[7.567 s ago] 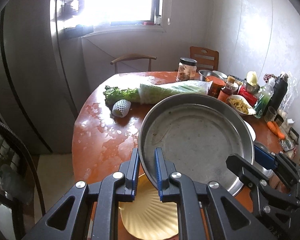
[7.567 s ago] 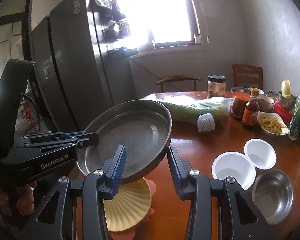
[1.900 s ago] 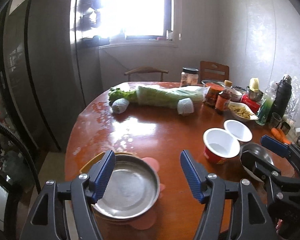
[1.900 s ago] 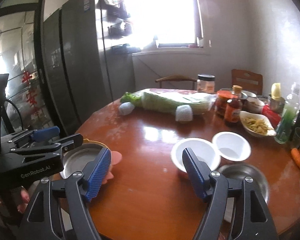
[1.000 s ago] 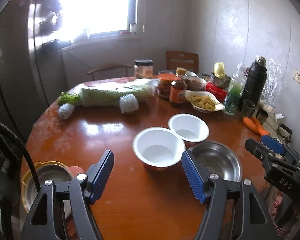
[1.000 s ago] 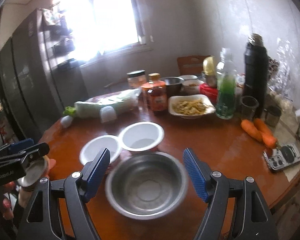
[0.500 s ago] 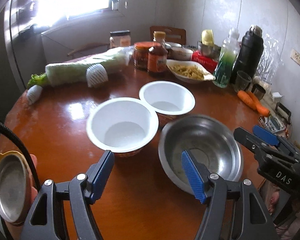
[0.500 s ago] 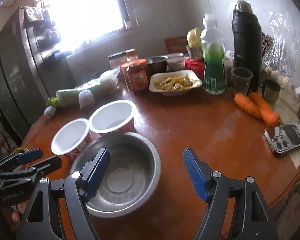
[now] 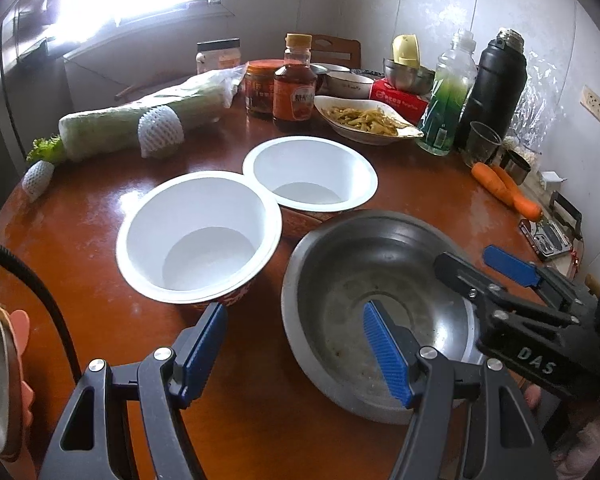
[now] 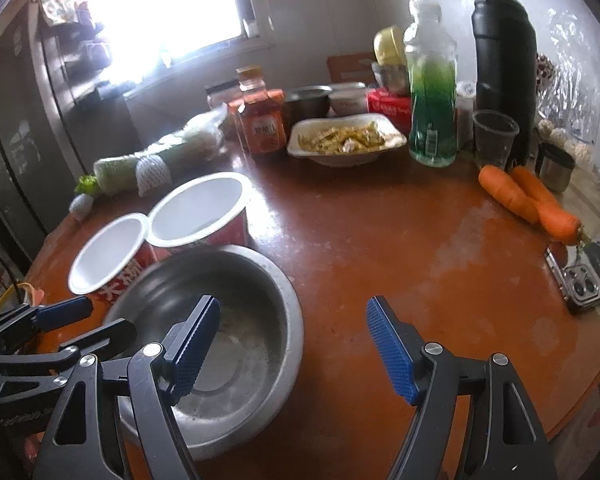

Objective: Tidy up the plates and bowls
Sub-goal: 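Move the left gripper to the rim of the deep steel bowl, then close the left gripper on the steel bowl rim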

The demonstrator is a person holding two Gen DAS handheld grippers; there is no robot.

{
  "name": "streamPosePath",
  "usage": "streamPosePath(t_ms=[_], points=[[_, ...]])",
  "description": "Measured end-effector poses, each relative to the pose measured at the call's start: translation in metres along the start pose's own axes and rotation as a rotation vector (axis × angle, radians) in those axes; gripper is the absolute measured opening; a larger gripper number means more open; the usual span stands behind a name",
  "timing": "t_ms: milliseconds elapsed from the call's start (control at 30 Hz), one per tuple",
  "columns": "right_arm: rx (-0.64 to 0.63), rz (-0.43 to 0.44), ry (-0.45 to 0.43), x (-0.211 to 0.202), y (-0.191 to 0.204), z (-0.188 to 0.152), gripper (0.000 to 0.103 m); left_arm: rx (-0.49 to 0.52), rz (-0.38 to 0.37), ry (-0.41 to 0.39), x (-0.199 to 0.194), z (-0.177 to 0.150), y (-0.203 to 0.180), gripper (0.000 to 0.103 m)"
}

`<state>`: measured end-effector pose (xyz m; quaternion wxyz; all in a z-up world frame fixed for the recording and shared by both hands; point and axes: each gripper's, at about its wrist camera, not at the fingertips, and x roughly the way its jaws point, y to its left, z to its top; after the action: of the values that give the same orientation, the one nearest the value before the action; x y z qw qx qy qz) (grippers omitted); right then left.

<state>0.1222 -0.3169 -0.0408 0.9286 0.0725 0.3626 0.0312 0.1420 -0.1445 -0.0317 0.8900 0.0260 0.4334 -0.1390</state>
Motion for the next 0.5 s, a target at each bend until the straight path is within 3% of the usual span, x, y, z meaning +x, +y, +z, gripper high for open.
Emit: streamPosePath(t_ms=[167, 367, 500], points=[[-0.024, -0.003, 0.016, 0.008, 0.003, -0.002, 0.077, -0.002, 0.003, 0.011, 0.007, -0.002, 0.000, 0.070], [-0.050, 0.026, 0.028, 0.012, 0.010, -0.007, 0.055, 0.018, 0.010, 0.010, 0.009, -0.006, -0.006, 0.070], [-0.072, 0.024, 0.031, 0.012, 0.015, -0.010, 0.049, 0.026, 0.005, 0.011, 0.012, -0.008, -0.009, 0.065]])
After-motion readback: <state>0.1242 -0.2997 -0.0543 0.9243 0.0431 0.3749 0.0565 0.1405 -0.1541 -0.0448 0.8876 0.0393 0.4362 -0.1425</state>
